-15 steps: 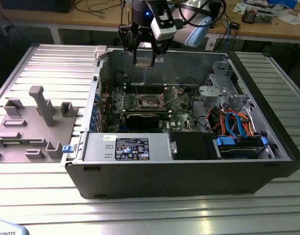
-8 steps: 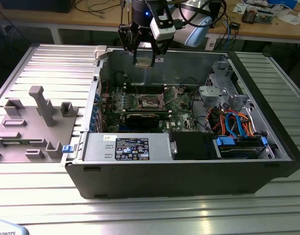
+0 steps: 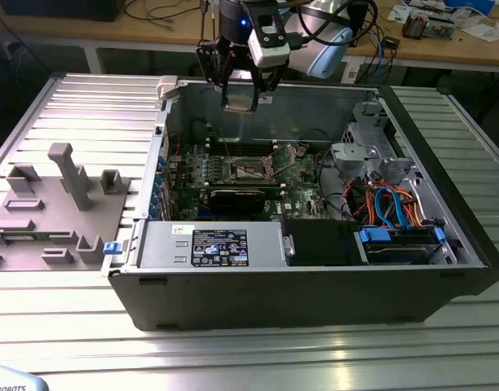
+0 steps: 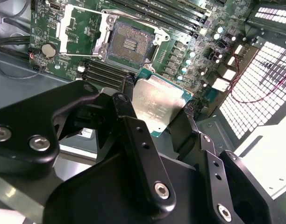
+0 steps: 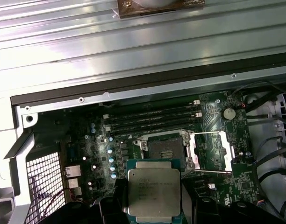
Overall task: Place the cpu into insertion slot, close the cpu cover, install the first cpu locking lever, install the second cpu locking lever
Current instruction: 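Place the cpu into insertion slot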
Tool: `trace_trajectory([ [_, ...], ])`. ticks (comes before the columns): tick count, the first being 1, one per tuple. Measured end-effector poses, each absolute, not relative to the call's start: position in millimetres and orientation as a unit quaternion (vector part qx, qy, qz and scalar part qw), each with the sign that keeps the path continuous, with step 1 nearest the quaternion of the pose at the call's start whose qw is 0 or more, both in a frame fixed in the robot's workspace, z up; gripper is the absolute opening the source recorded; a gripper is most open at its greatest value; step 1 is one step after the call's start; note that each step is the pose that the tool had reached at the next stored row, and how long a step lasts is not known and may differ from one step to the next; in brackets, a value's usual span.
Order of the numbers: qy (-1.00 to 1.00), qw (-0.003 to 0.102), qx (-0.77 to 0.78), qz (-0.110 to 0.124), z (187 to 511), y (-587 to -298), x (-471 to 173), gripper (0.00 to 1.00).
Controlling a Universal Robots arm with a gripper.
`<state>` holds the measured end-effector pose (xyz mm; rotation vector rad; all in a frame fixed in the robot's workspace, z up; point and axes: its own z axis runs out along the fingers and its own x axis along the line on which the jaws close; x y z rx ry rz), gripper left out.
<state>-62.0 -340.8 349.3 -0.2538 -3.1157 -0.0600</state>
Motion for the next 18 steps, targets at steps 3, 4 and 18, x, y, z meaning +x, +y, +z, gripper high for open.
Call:
trace_trajectory([
  [3, -0.996, 0.007, -0.086, -0.019, 349.3, -340.8, -62.0, 0.55],
  [4, -0.996, 0.007, -0.088, -0.019, 349.3, -340.8, -62.0, 0.55],
  [18, -0.993, 0.007, -0.115, -0.019, 349.3, -340.8, -62.0, 0.55],
])
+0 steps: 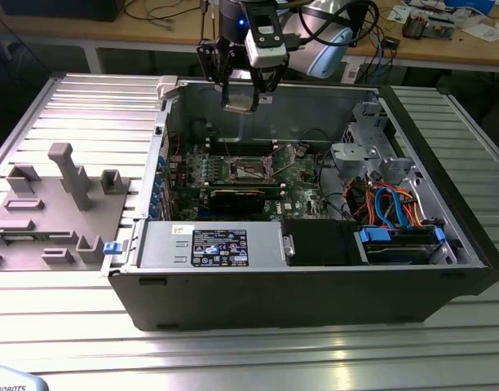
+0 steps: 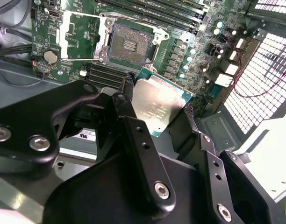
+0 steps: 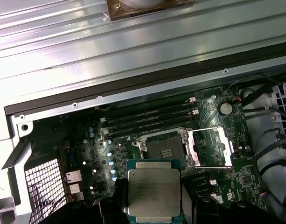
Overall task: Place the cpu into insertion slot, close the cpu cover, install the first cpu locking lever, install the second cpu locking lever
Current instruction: 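Place the cpu into insertion slot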
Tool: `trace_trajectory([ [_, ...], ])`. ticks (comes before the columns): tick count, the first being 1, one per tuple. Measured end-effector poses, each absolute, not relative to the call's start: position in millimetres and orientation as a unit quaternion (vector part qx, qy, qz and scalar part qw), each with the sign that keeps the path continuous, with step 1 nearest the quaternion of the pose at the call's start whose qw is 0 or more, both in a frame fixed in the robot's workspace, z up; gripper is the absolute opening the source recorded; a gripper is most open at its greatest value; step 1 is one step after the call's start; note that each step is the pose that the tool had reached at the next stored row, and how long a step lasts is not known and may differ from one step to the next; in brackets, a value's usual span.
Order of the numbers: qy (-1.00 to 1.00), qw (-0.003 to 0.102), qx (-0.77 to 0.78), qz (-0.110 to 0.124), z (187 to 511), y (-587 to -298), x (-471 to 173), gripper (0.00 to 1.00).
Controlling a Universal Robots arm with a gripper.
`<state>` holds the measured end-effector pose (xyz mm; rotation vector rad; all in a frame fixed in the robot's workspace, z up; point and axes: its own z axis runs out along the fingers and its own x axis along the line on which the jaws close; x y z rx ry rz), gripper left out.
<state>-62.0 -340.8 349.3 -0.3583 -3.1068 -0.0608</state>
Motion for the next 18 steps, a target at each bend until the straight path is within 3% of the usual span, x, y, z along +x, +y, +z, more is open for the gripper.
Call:
trace_trajectory([
  [18, -0.989, 0.006, -0.143, -0.020, 349.3, -340.8, -62.0, 0.55],
])
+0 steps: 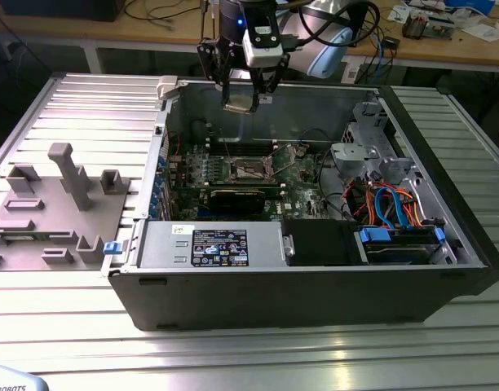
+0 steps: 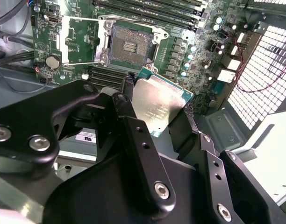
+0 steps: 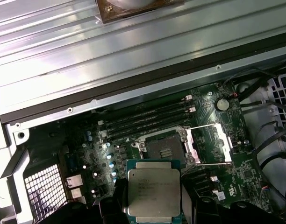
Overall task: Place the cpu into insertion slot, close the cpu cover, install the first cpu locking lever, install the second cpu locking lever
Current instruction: 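Place the cpu into insertion slot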
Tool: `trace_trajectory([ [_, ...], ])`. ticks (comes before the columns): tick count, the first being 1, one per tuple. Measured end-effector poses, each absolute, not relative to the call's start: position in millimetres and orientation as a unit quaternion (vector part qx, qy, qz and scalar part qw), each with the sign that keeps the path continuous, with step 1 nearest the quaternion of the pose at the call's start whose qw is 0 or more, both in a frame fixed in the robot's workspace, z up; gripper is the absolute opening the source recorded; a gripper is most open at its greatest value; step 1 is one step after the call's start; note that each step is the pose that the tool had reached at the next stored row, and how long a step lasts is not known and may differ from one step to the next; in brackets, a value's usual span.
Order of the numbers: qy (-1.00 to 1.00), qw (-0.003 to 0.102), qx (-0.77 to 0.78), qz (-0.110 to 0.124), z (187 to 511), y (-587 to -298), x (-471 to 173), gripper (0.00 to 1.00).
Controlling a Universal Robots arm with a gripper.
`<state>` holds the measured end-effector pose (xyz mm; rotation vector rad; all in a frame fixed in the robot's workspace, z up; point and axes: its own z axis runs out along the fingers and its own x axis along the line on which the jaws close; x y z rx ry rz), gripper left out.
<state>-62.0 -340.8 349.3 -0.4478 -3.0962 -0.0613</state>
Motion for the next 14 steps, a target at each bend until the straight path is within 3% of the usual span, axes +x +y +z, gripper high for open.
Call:
trace_trajectory([
  [14, -0.985, 0.006, -0.172, -0.020, 349.3, -340.8, -62.0, 0.55],
])
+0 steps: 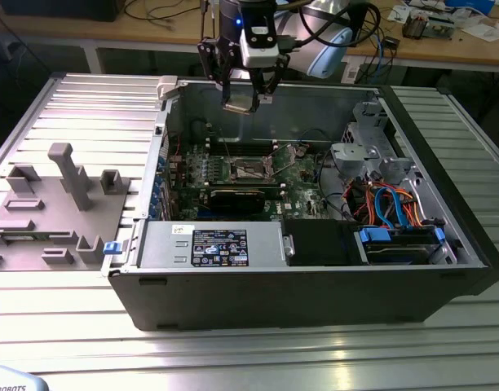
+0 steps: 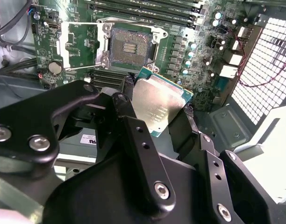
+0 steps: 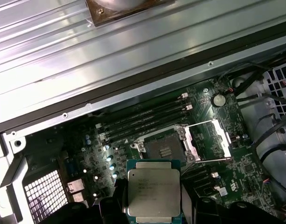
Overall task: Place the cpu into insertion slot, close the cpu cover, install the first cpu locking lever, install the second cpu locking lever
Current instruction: 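Place the cpu into insertion slot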
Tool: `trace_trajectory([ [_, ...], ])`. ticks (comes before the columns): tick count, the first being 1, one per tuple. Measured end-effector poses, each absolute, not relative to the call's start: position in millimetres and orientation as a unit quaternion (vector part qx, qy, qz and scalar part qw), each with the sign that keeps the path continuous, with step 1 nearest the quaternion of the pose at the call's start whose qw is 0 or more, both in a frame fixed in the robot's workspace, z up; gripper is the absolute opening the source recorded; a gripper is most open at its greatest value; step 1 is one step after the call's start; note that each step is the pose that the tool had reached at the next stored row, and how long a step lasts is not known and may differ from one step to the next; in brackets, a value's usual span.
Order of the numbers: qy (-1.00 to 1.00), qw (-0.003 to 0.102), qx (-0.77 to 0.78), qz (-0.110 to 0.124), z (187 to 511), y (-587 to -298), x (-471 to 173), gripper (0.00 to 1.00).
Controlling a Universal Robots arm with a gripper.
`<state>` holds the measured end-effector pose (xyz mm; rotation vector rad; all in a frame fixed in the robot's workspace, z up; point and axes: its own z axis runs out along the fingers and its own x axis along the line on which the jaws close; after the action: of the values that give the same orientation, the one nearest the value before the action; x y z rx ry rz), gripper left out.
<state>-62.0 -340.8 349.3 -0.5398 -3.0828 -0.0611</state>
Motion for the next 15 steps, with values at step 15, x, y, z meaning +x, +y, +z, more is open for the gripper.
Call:
trace_trajectory([
  [15, -0.983, 0.005, -0.182, -0.020, 349.1, -340.8, -62.4, 0.55],
])
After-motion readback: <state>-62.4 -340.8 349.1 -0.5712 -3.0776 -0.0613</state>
